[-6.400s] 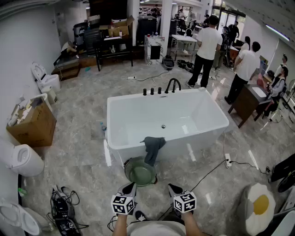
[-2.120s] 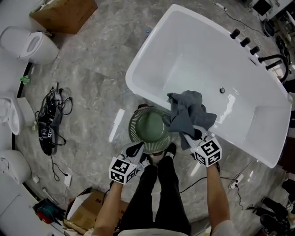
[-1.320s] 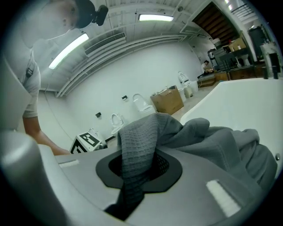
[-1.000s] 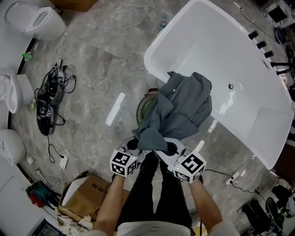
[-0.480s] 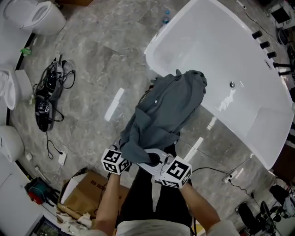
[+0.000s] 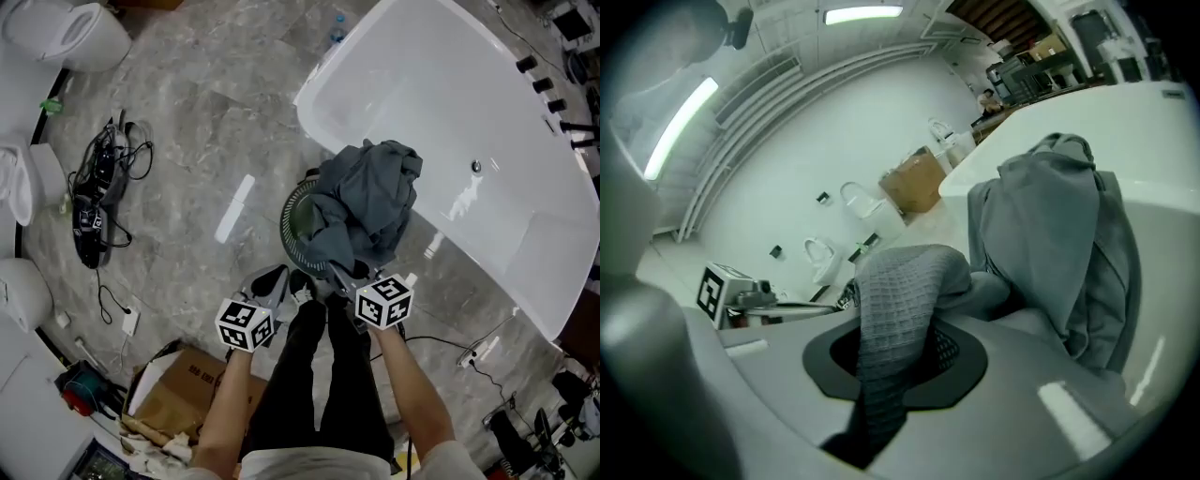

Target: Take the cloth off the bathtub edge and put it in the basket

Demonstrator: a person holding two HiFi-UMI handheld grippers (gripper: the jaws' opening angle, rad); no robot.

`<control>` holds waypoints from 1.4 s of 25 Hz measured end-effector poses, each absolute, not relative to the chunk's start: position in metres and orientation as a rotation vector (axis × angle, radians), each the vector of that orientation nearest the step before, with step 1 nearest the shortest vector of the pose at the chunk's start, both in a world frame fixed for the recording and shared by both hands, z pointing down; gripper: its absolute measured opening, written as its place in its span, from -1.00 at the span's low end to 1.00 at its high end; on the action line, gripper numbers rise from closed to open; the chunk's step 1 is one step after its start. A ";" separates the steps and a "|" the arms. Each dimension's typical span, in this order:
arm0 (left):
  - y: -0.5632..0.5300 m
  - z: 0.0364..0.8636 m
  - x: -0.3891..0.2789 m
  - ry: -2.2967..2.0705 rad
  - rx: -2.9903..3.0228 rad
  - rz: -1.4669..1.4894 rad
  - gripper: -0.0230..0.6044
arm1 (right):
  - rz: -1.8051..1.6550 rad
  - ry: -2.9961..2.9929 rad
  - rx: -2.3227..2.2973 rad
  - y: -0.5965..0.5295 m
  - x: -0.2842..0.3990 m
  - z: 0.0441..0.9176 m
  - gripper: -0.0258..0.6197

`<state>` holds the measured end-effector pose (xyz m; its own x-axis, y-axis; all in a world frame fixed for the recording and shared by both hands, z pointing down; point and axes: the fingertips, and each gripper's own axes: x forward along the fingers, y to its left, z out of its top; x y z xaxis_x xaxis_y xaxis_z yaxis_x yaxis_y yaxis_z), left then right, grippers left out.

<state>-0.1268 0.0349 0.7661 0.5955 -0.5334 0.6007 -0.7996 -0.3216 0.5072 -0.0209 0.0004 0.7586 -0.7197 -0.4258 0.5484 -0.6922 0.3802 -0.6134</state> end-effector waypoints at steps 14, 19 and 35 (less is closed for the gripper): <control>0.038 0.769 -0.103 -0.996 2.043 0.464 -0.74 | 1.212 -2.112 0.974 0.010 -0.019 0.823 -0.40; 0.042 0.770 -0.097 -0.993 2.043 0.476 -0.74 | 1.217 -2.125 0.996 0.022 -0.005 0.816 -0.40; 0.066 0.720 -0.090 -0.993 2.072 0.556 -0.74 | 1.238 -2.120 1.145 0.068 0.026 0.739 -0.40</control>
<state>-0.0897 0.0659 0.7203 0.6031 -0.4658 0.6476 -0.7956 -0.4102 0.4458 0.0262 0.0678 0.7386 -0.5671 -0.4396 0.6965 -0.8226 0.2606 -0.5054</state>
